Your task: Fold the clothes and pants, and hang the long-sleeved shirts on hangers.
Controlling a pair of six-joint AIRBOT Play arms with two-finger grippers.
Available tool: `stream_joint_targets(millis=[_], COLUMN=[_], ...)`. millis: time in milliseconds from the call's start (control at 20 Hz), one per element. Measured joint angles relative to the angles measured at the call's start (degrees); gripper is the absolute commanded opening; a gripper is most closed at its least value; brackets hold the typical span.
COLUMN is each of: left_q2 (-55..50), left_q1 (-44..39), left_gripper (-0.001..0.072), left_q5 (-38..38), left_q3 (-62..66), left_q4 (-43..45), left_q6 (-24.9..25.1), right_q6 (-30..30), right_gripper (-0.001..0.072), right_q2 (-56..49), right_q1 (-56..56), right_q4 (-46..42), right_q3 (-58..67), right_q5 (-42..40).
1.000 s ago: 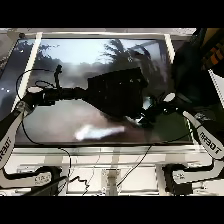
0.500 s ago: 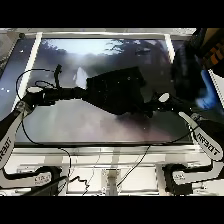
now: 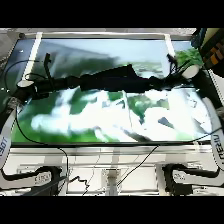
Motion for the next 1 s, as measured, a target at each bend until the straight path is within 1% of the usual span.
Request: stream_joint_targets(millis=[50,200,300,450,550,700,800,900,1000], left_q2=[1.0,5.4,9.3,16.8,22.5,31.9,37.3,41.2,43.0], left_q1=[0.2,0.5,0.6,0.6,0.6,0.6,0.6,0.6,0.5], left_gripper=[0.0025,0.0025,0.0025,0.0025,0.0026,0.0025,0.0025,0.0025,0.0025], left_q5=[0.0,-0.7,-1.3,-2.4,-3.0,-3.7,-3.6,-2.0,0.6], left_q3=[0.5,1.5,1.7,1.9,2.0,2.0,2.0,2.0,1.7], left_q4=[-0.1,-1.8,-4.5,-8.1,-9.4,-10.4,-10.7,-9.4,-5.3], left_q6=[-1.1,-6.7,-9.4,-11.6,-14.2,-19.4,-23.3,-27.1,-31.1], right_q6=[-2.3,-7.8,-10.1,-12.0,-12.5,-12.6,-11.0,-9.6,-8.4], right_gripper=[0.0018,0.0018,0.0018,0.0018,0.0017,0.0014,0.0013,0.0013,0.0013], right_q2=[1.9,7.8,12.0,19.2,24.6,33.0,37.2,38.8,36.9], right_q1=[-0.8,-2.0,-2.4,-2.6,-2.7,-2.7,-2.8,-2.8,-2.7], right_q4=[-0.6,-2.0,-2.6,-3.4,-3.7,-3.5,-3.2,-2.8,-2.1], right_q3=[1.9,5.8,7.1,8.3,8.6,8.8,8.9,8.9,8.9], right_q5=[1.8,4.6,5.2,5.5,5.7,5.4,3.3,-0.1,-2.6])
